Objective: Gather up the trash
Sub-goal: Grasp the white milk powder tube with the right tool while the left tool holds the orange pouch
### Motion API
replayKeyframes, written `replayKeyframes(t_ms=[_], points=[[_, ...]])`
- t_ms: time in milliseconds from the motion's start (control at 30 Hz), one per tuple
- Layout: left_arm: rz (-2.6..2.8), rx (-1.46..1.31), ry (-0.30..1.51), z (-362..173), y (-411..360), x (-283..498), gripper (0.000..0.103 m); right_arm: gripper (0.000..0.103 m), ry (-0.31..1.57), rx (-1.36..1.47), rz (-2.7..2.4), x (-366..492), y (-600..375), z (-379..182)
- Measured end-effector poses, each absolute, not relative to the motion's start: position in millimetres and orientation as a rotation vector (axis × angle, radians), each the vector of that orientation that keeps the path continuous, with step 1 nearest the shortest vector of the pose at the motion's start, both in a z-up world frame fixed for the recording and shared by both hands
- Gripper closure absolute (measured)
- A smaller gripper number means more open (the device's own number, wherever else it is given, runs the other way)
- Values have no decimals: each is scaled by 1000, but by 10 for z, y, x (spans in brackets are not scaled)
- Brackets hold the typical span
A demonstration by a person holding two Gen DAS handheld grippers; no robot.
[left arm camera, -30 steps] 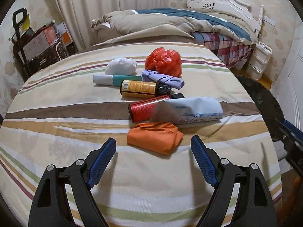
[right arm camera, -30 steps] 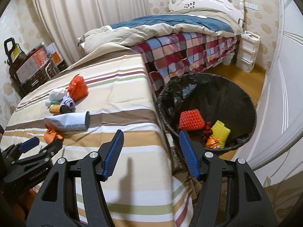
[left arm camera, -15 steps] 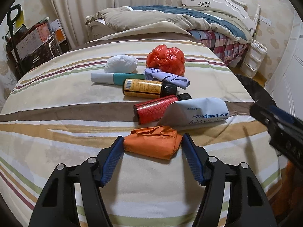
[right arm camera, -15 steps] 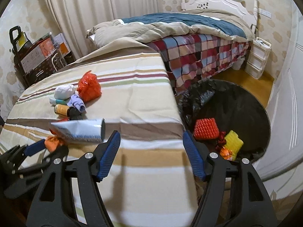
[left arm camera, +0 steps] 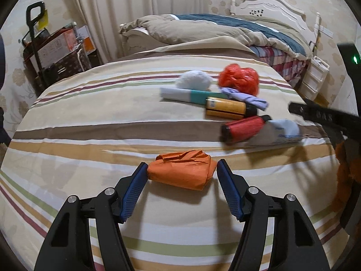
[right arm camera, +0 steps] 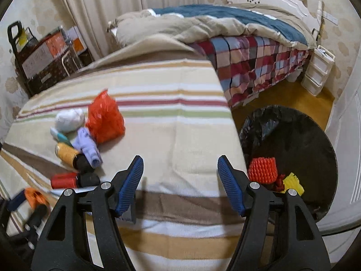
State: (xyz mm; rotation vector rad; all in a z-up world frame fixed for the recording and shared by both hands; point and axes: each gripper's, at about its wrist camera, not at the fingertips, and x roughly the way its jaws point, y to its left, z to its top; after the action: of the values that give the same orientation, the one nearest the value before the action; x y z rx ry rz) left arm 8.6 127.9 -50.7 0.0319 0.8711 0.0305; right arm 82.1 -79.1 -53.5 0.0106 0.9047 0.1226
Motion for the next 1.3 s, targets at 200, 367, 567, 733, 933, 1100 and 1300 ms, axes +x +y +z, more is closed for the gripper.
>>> replayKeyframes(t_ms=[200,367,567,733,933,1100,1300], points=[[67,19,872,-520,1466,55,39,33,926,-16,127,525,-775,-603],[81,10,869,-515,1551,7,39,31,923,-45,152,213,-685,-615],[93,8,863,-506,1598,-63,39,31,931,-73,222,18,-462,-608],[114,2,862,-508,1708,-115,39,30,935,-86,256,-96,-345,-608],[143,-10,856,-494,1846,-148,39,30,944,-110,298,-246,-251,-594],[168,-9,842,-482,1932,-180,39,30,920,-93,303,-304,-265,-481],[178,-19,840,-489,1987,-194,39,30,900,-88,356,-187,-97,-440]])
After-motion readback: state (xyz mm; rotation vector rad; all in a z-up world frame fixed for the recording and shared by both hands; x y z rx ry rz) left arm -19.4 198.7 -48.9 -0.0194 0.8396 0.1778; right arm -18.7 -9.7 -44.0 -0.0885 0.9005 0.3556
